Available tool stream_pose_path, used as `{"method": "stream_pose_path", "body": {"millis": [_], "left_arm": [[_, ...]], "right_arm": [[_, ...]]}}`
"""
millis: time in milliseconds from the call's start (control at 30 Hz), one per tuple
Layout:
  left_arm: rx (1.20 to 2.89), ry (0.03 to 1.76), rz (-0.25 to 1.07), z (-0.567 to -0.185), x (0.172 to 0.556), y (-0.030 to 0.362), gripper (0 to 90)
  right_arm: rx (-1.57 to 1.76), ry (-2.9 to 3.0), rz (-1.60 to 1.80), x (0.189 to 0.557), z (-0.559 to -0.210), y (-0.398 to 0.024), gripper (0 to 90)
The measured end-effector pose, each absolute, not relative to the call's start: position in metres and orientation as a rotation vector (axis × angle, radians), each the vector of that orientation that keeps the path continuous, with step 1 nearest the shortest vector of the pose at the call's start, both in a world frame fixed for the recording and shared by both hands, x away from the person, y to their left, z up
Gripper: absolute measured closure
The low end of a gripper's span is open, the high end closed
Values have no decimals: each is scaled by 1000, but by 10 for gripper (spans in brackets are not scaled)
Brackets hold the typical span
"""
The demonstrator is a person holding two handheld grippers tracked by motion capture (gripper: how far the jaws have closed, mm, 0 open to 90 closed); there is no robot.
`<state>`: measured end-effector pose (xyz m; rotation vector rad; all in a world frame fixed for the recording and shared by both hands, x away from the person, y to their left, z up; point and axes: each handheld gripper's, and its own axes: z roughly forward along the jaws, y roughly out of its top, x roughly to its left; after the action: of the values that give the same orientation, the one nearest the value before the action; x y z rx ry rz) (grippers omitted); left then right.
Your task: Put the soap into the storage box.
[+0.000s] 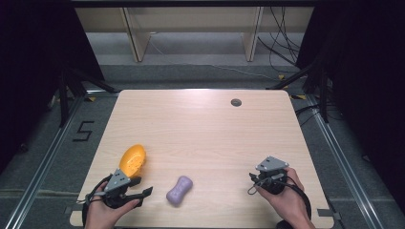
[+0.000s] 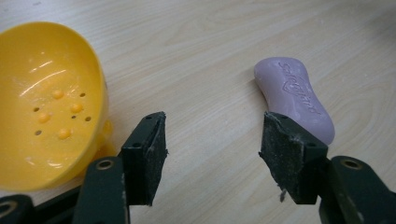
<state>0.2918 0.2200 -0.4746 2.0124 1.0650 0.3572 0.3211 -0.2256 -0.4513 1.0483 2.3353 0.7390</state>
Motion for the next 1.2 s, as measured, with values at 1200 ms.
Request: {"method": "stream_pose_path", "body": {"millis": [1200], "left_arm": [[2601,1168,-10,-445,354,101,360]], "right_arm": [[1037,2377,715,323,-456,-222,522]]}}
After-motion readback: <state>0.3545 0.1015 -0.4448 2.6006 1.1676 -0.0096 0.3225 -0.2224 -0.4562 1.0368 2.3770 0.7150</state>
